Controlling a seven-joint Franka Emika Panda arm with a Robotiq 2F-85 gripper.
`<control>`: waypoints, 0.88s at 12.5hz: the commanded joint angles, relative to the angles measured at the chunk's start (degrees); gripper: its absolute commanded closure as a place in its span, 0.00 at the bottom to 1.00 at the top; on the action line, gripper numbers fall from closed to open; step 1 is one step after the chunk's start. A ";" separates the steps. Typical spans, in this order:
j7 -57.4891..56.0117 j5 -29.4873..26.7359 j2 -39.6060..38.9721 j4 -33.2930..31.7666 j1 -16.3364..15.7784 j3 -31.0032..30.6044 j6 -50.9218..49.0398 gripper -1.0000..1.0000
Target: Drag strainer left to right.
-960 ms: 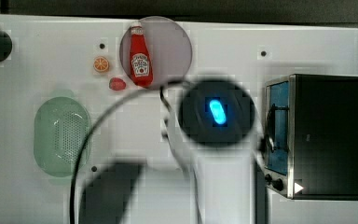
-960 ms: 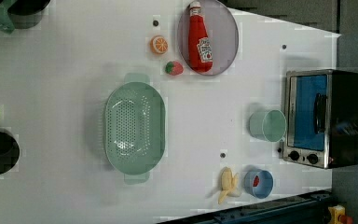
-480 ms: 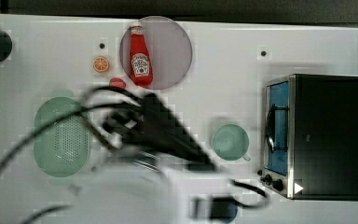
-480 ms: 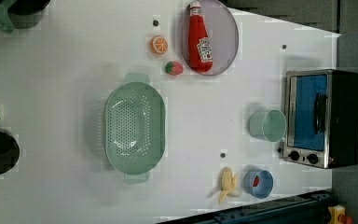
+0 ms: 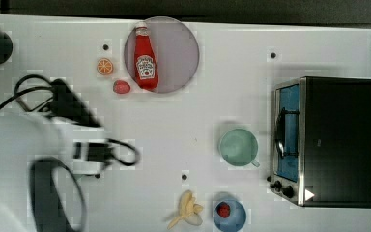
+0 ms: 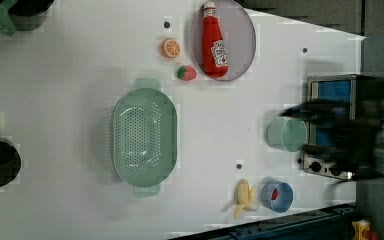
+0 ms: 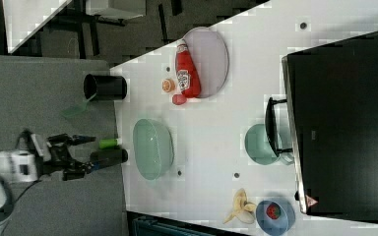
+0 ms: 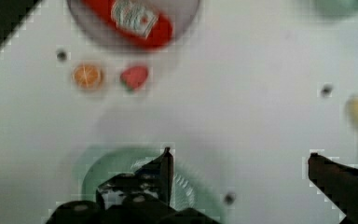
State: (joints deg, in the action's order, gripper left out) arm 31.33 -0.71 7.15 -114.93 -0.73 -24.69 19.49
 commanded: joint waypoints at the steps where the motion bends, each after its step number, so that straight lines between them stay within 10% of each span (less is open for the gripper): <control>1: 20.33 -0.61 -3.45 -0.54 -0.51 -5.37 2.96 0.00; 11: 42.50 1.36 -26.09 -5.51 -1.91 -9.13 26.44 0.00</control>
State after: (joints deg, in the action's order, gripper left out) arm 69.83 -0.31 -20.14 -118.28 -3.19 -34.86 44.29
